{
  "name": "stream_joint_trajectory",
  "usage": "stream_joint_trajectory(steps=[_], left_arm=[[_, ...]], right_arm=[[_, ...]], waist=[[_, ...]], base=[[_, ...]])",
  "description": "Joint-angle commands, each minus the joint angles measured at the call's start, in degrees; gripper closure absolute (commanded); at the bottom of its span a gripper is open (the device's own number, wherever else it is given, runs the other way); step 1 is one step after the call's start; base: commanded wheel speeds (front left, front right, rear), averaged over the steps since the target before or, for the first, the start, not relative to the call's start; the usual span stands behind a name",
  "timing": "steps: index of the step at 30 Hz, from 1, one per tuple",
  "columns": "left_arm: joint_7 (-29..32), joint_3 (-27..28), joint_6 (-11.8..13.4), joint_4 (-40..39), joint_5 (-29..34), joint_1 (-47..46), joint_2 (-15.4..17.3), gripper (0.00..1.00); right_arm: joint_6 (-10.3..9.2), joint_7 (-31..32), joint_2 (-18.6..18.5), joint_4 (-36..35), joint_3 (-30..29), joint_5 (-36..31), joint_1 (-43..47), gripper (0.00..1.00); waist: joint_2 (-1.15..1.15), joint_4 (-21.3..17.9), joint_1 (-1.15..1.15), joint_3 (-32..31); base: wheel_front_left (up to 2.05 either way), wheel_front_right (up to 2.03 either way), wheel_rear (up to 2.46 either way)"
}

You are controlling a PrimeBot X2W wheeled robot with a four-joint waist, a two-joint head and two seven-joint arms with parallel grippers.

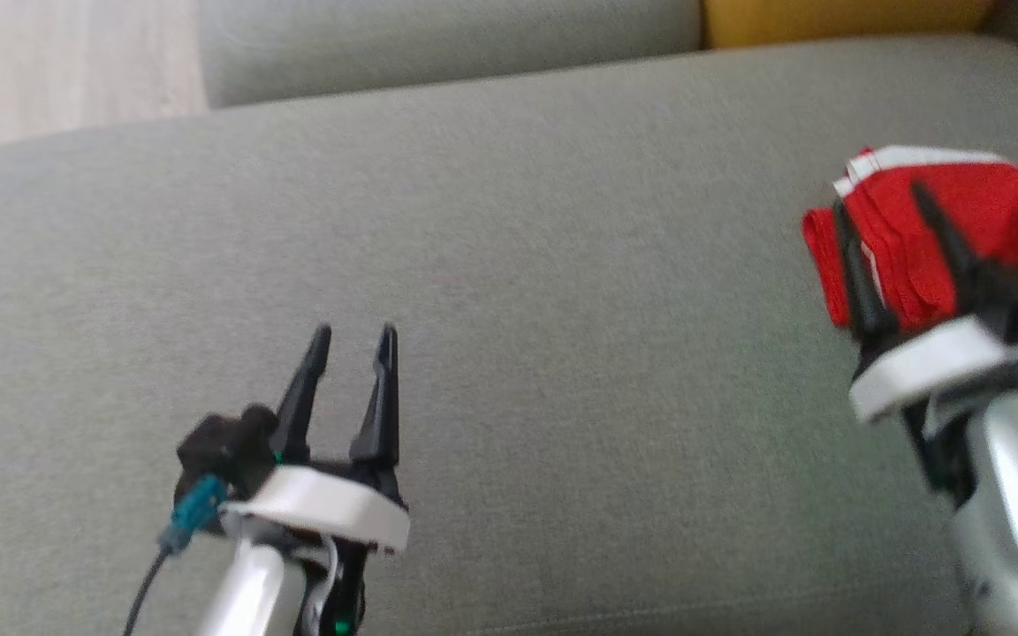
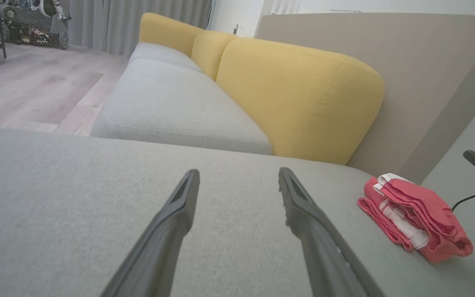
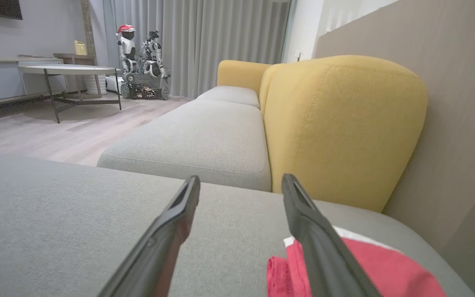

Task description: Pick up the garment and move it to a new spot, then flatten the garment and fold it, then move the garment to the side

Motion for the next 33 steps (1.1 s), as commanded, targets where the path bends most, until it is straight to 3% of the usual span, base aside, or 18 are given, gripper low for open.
stream_joint_trajectory(steps=[1, 10, 18, 33], left_arm=[[-0.3, 1.6, 0.1, -0.7, -0.7, -0.2, 0.1, 0.0], [-0.3, 3.1, -1.2, 1.4, -2.4, 3.6, 0.1, 0.0], [-0.3, 5.4, -3.6, -0.6, -0.6, 5.9, 0.1, 0.0], [-0.3, 6.5, 2.1, -4.4, 3.7, 6.2, 0.1, 0.0]], right_arm=[[-0.05, -1.3, 0.9, -2.5, -0.4, -1.3, 1.0, 0.0], [-0.05, -6.1, 10.2, -5.1, -6.8, -9.0, 12.7, 0.0], [-0.05, -7.8, 12.4, -5.2, -7.0, -12.8, 17.2, 0.0], [-0.05, -8.6, 12.6, -3.7, -6.5, -12.6, 16.9, 0.0]], waist=[[0.0, 2.0, 0.0, -2.4], [0.0, 3.2, 0.0, -5.4], [0.0, 3.3, 0.0, -5.5], [0.0, 3.2, 0.0, -5.3]], base=[[0.0, 0.0, 0.0], [0.0, 0.0, 0.0], [0.0, 0.0, 0.0], [0.0, 0.0, 0.0]])
